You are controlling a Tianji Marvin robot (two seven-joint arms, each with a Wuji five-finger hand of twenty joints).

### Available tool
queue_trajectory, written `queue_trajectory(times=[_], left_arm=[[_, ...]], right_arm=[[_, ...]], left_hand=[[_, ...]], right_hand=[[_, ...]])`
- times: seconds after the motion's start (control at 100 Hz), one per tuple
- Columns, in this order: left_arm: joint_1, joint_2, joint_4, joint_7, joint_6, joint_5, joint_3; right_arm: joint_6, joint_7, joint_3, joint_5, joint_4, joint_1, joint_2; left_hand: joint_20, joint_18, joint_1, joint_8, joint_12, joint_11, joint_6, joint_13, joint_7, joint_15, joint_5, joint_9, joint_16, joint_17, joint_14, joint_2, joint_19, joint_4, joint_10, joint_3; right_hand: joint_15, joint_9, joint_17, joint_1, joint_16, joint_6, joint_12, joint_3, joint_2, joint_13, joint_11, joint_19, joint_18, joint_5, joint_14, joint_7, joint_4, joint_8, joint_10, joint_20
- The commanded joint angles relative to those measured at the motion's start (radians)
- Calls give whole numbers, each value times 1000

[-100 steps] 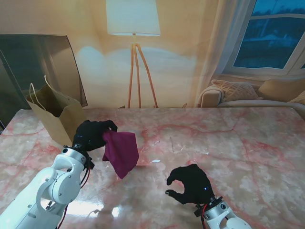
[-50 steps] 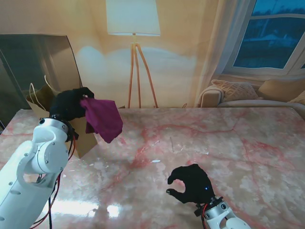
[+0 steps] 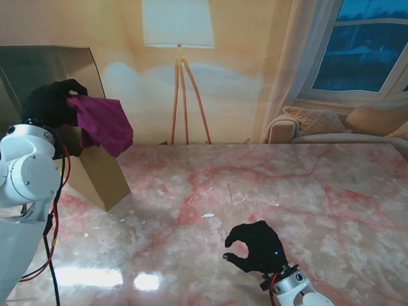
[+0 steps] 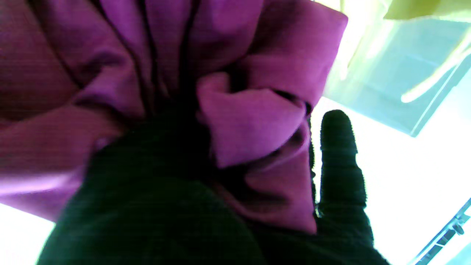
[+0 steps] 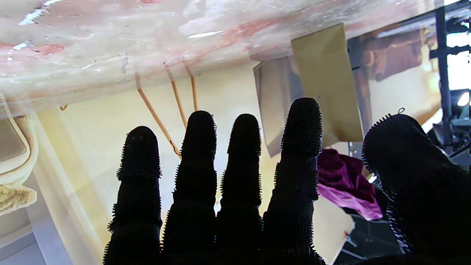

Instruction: Fold the socks and the shorts into the kraft paper bag

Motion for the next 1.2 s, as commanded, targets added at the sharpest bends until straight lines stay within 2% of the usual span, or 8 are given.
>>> queue_trajectory(times=[0.0, 0.18, 0.37, 0.63, 0.94, 1.19], left_arm=[[-18, 10, -23, 0, 10, 9, -17], [-46, 19, -12, -32, 19, 72, -49], [-85, 33, 46, -79, 3, 164, -60], [-93, 45, 84, -136, -13, 253, -66], [-91, 49, 91, -162, -25, 272, -63], [-68, 53, 86, -216, -17, 311, -48]], right_arm=[[0, 2, -2, 0, -1, -8, -6], [-4, -3, -3, 4, 7, -6, -6], [-4, -5, -3, 9, 16, -8, -8], [-9, -1, -1, 14, 21, -7, -8], [-14, -4, -12, 20, 31, 1, -10], [-13, -4, -13, 19, 31, 3, -9]], left_hand=[[25, -7, 70, 108, 109, 205, -44, 33, 172, 10, 64, 146, 2, -2, 12, 145, 11, 1, -32, -30], [28, -9, 72, 109, 109, 203, -44, 32, 172, 7, 65, 145, 1, -4, 11, 147, 8, 2, -31, -32], [32, -10, 72, 109, 110, 202, -45, 27, 171, 3, 65, 146, -3, -4, 11, 145, 6, 4, -33, -35], [38, -8, 71, 108, 111, 200, -46, 23, 169, 5, 66, 144, -4, -9, 11, 146, 1, 5, -33, -35], [45, -4, 70, 106, 112, 198, -46, 23, 163, 5, 71, 145, -8, -10, 14, 141, -2, 5, -31, -30], [54, 12, 68, 86, 96, 189, -32, 26, 149, 8, 73, 151, -12, -14, 14, 128, 3, -3, -34, -26]], right_hand=[[-15, -23, -17, 4, -16, -4, -4, -4, 20, -37, -7, -11, 13, -23, -1, 16, -3, -12, 6, 23], [-16, -23, -17, 3, -16, -3, -4, -3, 20, -38, -8, -11, 13, -20, 0, 17, -3, -12, 4, 23], [-15, -23, -17, 4, -16, -6, -4, -3, 20, -37, -8, -11, 14, -24, 0, 16, -4, -13, 6, 24], [-16, -23, -17, 4, -17, -5, -4, -3, 20, -39, -8, -11, 13, -22, 0, 18, -4, -14, 4, 24], [-15, -23, -18, 5, -16, -7, -3, -4, 18, -38, -8, -11, 13, -21, 1, 19, -5, -14, 5, 24], [-15, -23, -18, 5, -16, -7, -3, -5, 20, -39, -8, -11, 13, -22, 0, 19, -5, -15, 5, 25]])
